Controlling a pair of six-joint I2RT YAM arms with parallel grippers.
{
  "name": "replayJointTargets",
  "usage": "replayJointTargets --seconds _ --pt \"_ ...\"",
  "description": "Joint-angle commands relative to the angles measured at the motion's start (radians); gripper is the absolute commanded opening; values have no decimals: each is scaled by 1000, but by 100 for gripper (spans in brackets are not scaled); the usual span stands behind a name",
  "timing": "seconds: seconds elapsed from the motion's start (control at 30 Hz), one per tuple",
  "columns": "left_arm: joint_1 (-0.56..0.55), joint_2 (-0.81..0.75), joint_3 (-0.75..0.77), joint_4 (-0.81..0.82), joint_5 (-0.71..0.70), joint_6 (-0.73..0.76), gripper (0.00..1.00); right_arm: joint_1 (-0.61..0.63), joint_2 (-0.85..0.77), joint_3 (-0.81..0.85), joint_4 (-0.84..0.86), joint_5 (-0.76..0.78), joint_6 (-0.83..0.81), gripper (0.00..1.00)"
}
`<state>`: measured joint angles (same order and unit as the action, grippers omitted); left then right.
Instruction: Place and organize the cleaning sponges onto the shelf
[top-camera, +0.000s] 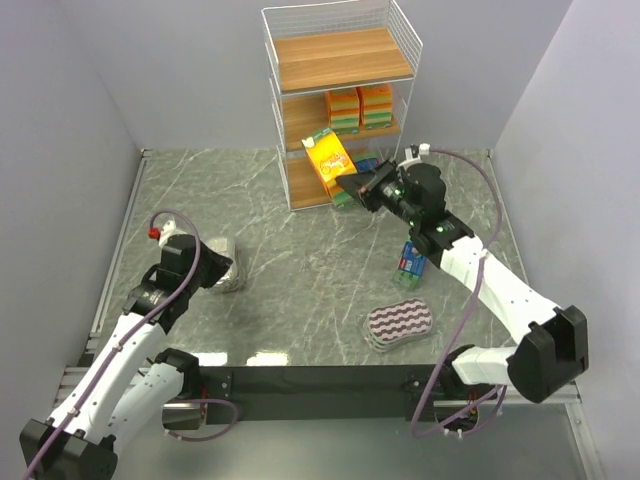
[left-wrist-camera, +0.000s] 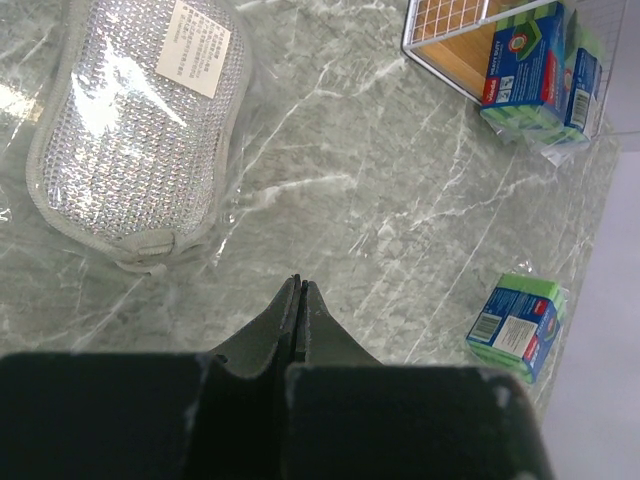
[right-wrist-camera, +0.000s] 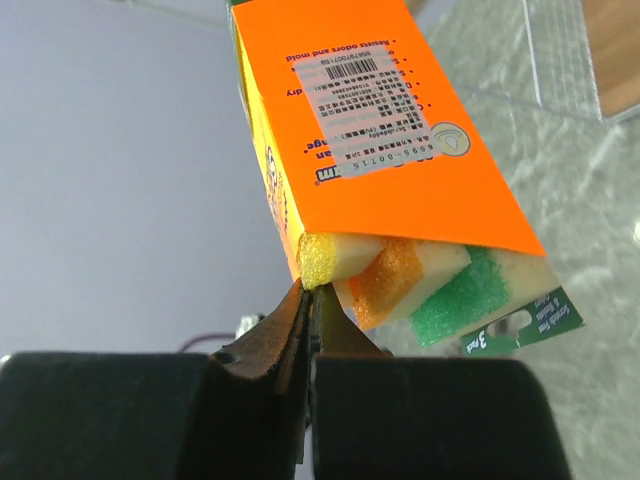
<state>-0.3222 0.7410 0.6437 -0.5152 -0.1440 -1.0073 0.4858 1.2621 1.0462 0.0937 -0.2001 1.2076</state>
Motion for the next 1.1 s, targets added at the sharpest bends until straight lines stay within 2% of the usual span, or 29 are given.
replayJointTargets --seconds 0.0,0.7,1.07 --pt "-2 -20 50 -5 7 12 1 -12 80 104 24 36 4 0" --pt "-2 -55 39 -34 -6 15 1 -29 546 590 -37 47 191 0" --pt "-2 -68 11 -32 6 1 1 -26 692 831 -86 143 225 0"
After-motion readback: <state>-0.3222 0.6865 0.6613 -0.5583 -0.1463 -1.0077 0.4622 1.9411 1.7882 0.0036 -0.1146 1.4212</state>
